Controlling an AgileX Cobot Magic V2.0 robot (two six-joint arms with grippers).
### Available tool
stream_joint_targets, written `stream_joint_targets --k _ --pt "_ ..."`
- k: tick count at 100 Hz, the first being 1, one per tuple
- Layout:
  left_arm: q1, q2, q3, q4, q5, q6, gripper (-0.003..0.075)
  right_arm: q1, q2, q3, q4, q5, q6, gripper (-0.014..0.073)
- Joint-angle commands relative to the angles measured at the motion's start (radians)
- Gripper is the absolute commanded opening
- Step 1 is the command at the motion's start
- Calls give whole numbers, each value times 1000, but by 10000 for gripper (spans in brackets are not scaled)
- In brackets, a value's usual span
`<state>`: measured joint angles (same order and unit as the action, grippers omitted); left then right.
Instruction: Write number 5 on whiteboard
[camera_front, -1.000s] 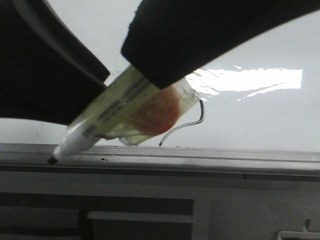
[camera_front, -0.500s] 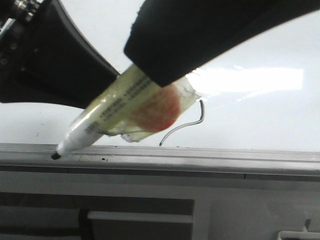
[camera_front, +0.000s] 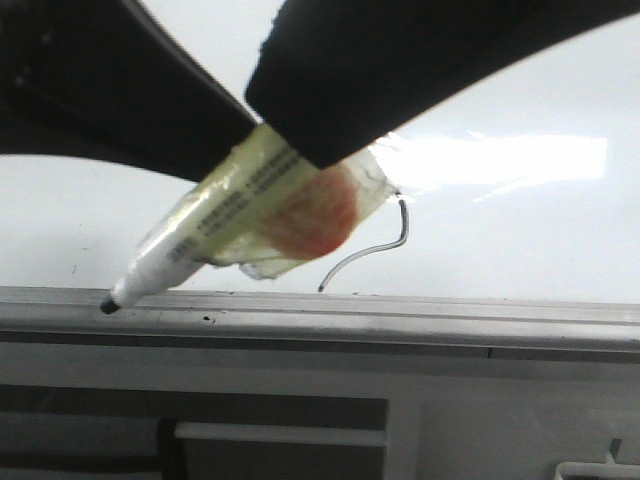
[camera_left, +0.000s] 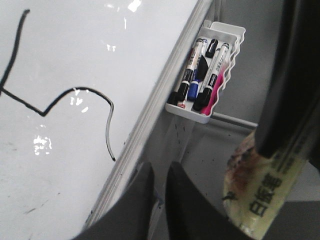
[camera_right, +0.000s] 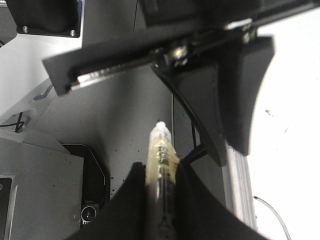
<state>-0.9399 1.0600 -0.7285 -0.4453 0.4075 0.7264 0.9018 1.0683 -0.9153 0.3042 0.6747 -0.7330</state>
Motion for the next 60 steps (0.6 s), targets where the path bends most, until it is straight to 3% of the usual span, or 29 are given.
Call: stream_joint_targets --k 1,9,16,46,60 --pt "-6 -37 -37 -11 -36 1 265 1 -18 -31 5 -76 -13 -53" --pt "-6 -38 -37 -11 -36 -1 455 1 -22 -31 -2 -95 -13 -53" --pt "-6 -38 -37 -11 -36 -1 522 1 -22 -31 -4 -117 -13 -53" --pt "-6 -34 -37 9 -22 -1 438 1 -42 -31 -4 -143 -13 -53" --pt "-6 -18 -37 53 20 -1 438 1 -49 -31 -30 -141 -13 -53"
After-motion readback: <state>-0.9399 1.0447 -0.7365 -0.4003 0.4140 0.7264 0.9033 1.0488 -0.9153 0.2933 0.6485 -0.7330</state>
